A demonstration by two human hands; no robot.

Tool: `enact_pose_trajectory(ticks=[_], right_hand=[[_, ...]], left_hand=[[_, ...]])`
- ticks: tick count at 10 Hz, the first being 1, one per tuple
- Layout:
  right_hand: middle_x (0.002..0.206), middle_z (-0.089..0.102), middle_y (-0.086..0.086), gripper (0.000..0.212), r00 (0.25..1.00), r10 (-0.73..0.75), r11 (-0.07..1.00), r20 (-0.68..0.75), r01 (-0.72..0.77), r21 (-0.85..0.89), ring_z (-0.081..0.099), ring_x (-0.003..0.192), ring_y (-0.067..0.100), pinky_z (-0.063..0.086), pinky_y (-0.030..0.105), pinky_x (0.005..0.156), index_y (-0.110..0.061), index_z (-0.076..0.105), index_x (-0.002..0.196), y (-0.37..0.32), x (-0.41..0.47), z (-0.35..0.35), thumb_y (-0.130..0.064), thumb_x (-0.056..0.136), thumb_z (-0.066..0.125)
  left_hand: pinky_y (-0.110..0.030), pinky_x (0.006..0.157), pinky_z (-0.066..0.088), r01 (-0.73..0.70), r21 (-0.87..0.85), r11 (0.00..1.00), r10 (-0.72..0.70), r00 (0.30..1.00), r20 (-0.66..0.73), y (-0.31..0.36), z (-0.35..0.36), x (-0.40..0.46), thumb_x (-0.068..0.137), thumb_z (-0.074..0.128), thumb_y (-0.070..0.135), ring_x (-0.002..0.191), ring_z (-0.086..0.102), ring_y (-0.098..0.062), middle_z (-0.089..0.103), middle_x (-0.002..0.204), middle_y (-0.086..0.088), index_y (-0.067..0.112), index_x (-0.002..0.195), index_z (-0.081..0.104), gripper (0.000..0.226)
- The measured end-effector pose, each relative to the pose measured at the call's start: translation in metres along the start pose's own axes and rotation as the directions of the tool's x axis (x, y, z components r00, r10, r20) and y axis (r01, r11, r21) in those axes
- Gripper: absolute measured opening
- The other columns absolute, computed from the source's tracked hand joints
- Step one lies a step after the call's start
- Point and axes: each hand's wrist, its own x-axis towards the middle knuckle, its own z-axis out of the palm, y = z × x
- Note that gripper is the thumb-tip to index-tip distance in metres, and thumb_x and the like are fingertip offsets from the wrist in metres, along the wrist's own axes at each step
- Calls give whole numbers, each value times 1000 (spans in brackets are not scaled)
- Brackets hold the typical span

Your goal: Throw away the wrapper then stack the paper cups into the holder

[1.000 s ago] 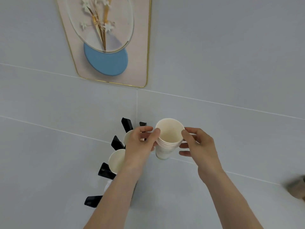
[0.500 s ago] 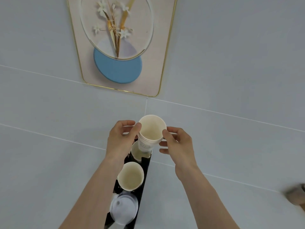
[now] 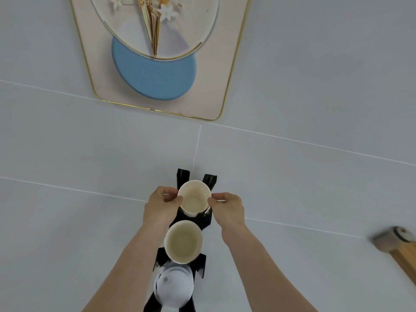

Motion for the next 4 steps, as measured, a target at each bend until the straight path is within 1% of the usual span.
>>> enact_pose_trajectory(ticks=[1, 2, 3, 4], right_hand=[[90, 70, -6, 21, 999, 20, 1000, -36, -20, -5, 60, 73, 7, 47, 29, 73, -20, 77, 105, -2, 2, 1, -17, 86, 66], [95, 73, -6, 22, 998, 9, 999, -62, -12, -50, 64, 79, 13, 49, 30, 75, -21, 78, 104, -3, 0, 2, -18, 87, 65], [98, 74, -4, 24, 997, 4, 997, -75, -10, -79, 65, 86, 20, 55, 33, 79, -22, 77, 109, -5, -6, 5, -21, 87, 65], [117, 72, 3, 33, 996, -4, 993, -91, -6, -114, 65, 94, 22, 56, 37, 89, -23, 71, 122, -7, -9, 4, -27, 90, 66]], left_hand=[[-35, 86, 48, 35, -98, 995, -35, 999, 9, -3, 3, 5, 82, 76, 14, 91, 64, -20, 71, 95, 4, 23, 94, 65, 19], [-39, 90, 52, 39, -111, 993, -39, 999, -1, -6, 5, 6, 81, 77, 16, 92, 65, -21, 70, 91, 8, 27, 88, 64, 18], [-42, 94, 52, 47, -83, 995, -47, 999, 2, -4, 4, 3, 80, 76, 19, 94, 65, -22, 70, 90, 10, 27, 90, 63, 18], [-44, 97, 51, 4, -6, 1000, -5, 1000, -29, 0, 4, 0, 83, 72, 20, 98, 64, -23, 72, 98, 11, 26, 105, 59, 25]])
